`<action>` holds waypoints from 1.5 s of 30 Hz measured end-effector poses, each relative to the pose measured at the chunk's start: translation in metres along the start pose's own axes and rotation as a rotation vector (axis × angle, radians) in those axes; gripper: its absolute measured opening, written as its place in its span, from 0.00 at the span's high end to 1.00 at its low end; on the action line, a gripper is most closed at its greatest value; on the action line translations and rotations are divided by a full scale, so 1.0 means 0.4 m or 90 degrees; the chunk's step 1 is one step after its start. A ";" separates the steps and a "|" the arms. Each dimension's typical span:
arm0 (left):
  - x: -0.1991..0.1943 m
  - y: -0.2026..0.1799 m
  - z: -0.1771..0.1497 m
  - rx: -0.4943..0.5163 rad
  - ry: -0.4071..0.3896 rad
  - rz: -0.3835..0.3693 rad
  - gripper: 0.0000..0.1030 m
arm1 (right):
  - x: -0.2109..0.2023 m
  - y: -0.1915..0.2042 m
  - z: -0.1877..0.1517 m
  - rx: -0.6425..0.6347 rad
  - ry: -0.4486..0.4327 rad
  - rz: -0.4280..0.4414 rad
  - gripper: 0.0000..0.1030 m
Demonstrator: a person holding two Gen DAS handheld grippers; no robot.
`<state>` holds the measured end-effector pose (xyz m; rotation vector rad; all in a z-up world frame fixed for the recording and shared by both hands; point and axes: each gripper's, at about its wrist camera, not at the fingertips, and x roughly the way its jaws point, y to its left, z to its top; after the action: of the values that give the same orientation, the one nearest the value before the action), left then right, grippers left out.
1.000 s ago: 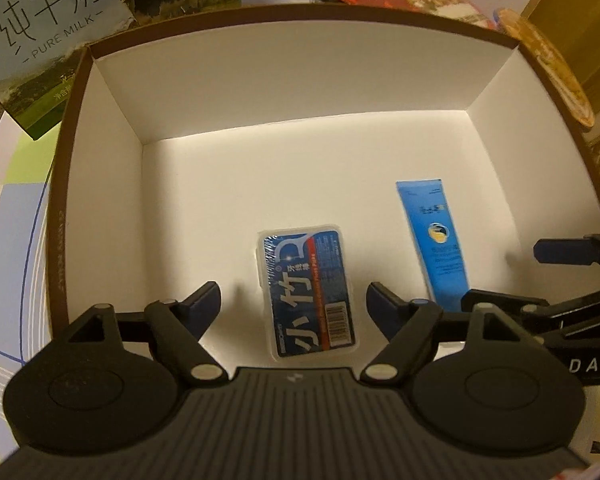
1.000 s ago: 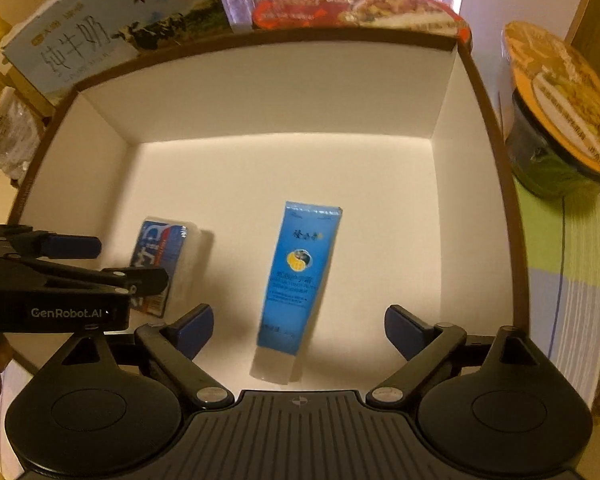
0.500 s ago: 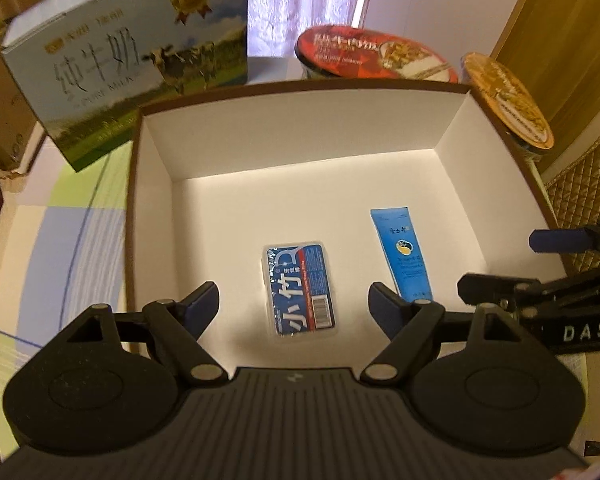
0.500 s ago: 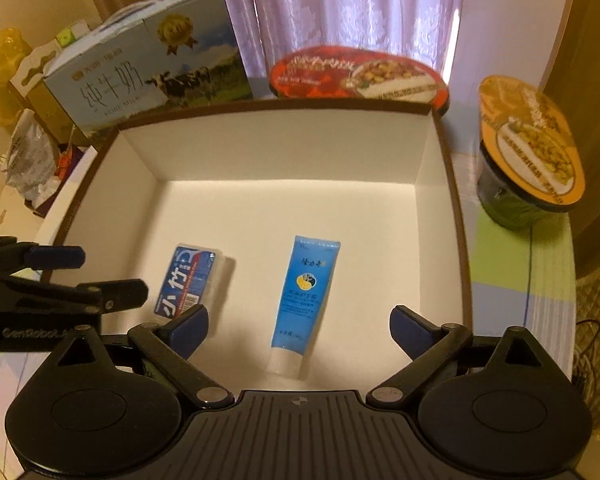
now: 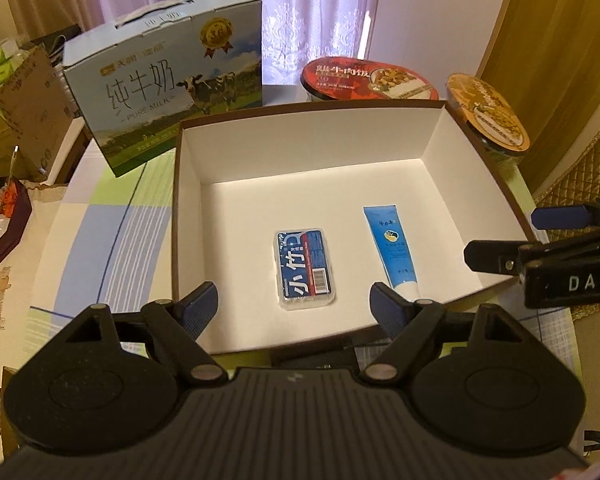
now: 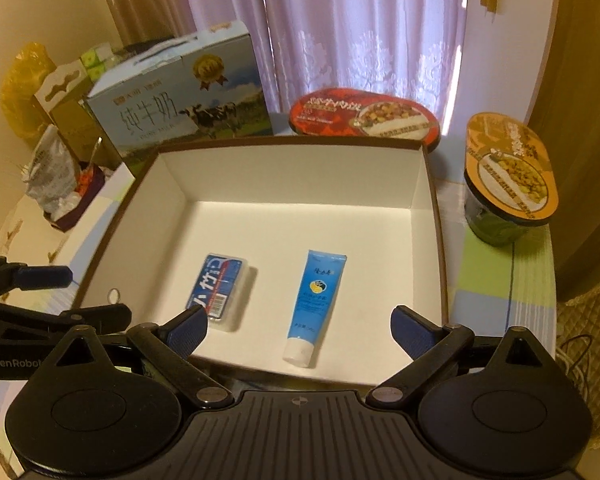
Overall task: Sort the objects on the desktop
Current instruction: 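Open both tools to release the case and tube inside the box, then withdraw both tools from the box back toward the remaining items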
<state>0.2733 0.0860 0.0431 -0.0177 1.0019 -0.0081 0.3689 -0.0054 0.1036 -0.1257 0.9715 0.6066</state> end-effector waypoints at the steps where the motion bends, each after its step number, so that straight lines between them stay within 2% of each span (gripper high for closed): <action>1: -0.012 0.000 -0.007 0.000 -0.004 0.001 0.22 | -0.010 0.002 -0.003 -0.001 -0.005 0.000 0.07; 17: -0.166 -0.008 -0.095 0.001 -0.064 -0.009 0.21 | -0.147 0.039 -0.093 -0.020 -0.080 0.006 0.06; 23: -0.220 -0.005 -0.151 -0.007 -0.094 -0.013 0.17 | -0.200 0.031 -0.149 -0.013 -0.108 0.010 0.06; 34: -0.256 -0.002 -0.265 -0.027 -0.085 -0.008 0.17 | -0.243 0.039 -0.273 0.004 -0.111 0.009 0.06; 45: -0.260 -0.012 -0.334 -0.028 -0.067 -0.005 0.17 | -0.233 0.039 -0.374 0.032 -0.094 0.012 0.06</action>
<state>0.1050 0.0814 0.0588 -0.0624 0.8971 0.0075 0.2118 -0.0867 0.0957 -0.0266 0.8445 0.6003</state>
